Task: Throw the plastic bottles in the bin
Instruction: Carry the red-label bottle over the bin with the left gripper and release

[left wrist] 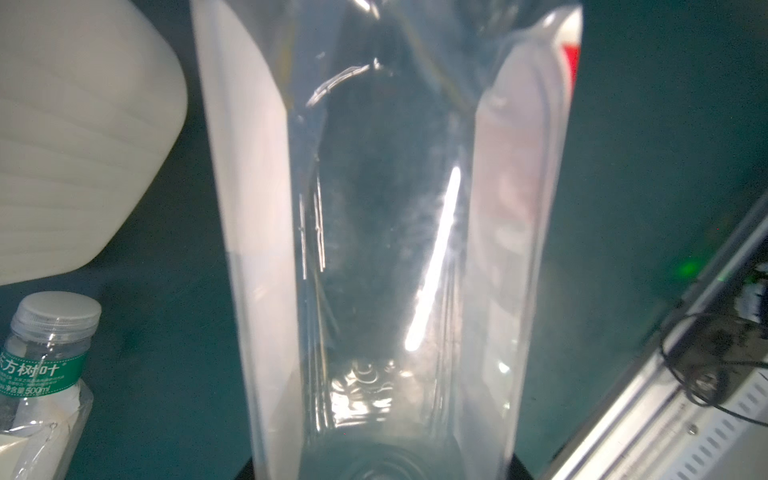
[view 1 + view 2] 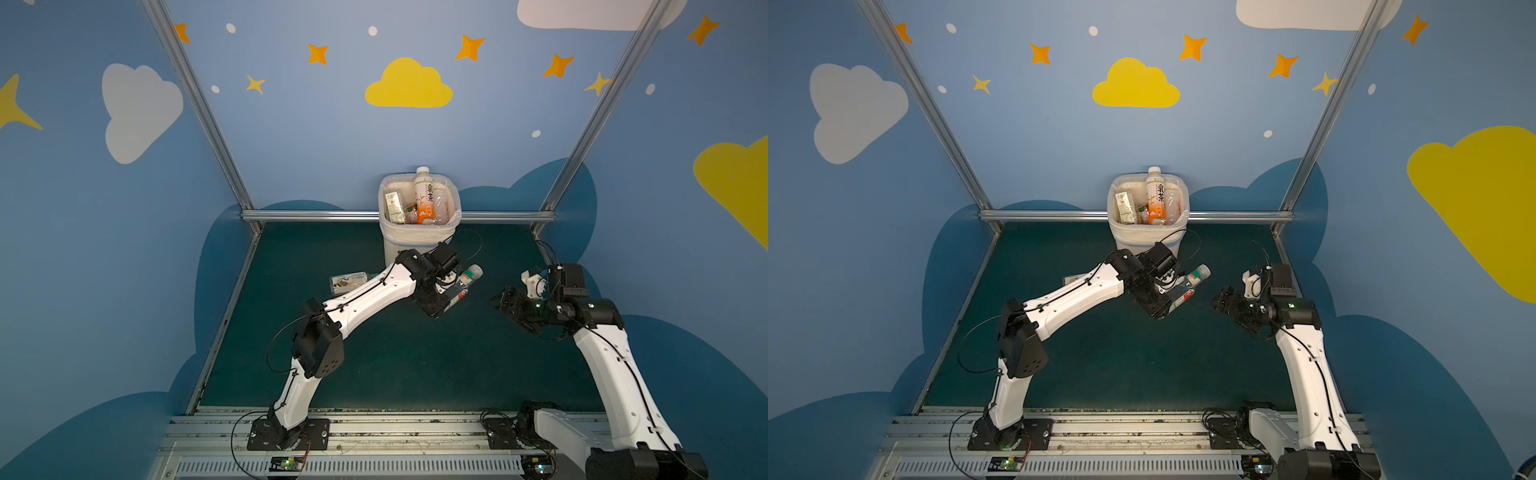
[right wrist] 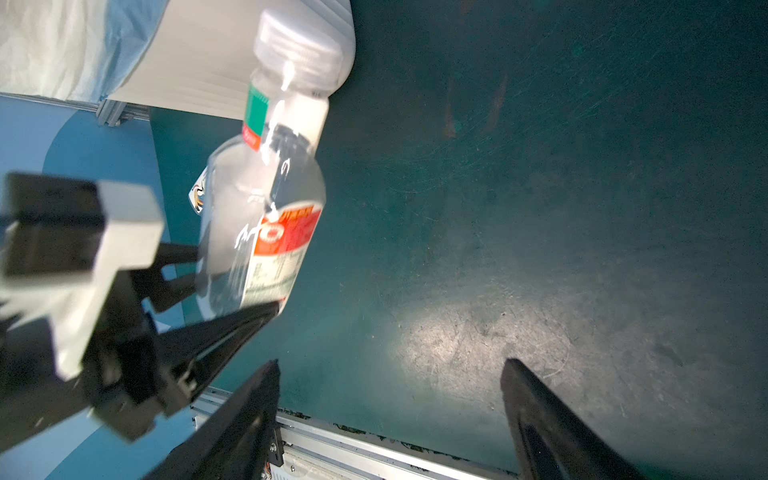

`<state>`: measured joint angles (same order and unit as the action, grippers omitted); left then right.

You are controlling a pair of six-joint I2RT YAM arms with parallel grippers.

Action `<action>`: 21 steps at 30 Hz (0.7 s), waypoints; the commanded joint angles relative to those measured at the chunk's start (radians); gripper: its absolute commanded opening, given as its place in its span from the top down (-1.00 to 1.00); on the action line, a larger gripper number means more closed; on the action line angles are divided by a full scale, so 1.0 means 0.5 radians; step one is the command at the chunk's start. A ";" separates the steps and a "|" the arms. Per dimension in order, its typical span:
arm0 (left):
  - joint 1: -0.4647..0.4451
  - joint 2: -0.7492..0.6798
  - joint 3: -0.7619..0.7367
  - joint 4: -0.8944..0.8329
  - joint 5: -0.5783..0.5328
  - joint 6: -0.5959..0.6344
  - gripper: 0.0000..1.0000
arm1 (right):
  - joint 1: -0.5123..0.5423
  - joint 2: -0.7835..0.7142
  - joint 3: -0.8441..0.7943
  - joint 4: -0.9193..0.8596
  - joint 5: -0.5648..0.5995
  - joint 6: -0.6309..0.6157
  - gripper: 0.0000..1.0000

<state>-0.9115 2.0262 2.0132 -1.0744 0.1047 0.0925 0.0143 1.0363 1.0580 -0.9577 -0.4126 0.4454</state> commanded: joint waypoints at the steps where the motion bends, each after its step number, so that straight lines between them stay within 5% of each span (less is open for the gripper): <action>1: -0.015 -0.197 0.063 -0.043 -0.020 -0.072 -0.02 | -0.008 -0.033 -0.019 0.037 -0.024 0.029 -0.69; 12: 0.037 -0.554 0.349 0.270 -0.378 0.004 -0.13 | -0.010 -0.028 0.063 0.055 -0.035 0.068 -0.68; 16: 0.255 -0.204 0.944 0.315 -0.393 0.202 -0.24 | -0.010 0.001 0.109 0.063 -0.054 0.081 -0.67; 18: 0.419 0.175 1.496 0.238 -0.282 0.210 -0.54 | -0.010 0.016 0.133 0.054 -0.061 0.079 -0.67; 19: 0.499 0.389 1.816 0.196 -0.248 0.195 -0.96 | -0.010 0.020 0.141 0.043 -0.058 0.075 -0.67; 21: 0.639 0.523 1.893 0.330 -0.148 0.139 -0.99 | -0.010 0.016 0.154 0.014 -0.056 0.058 -0.67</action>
<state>-0.6758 2.1685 2.9139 -0.9089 -0.0147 0.1596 0.0143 1.0428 1.1027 -0.9390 -0.4316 0.4751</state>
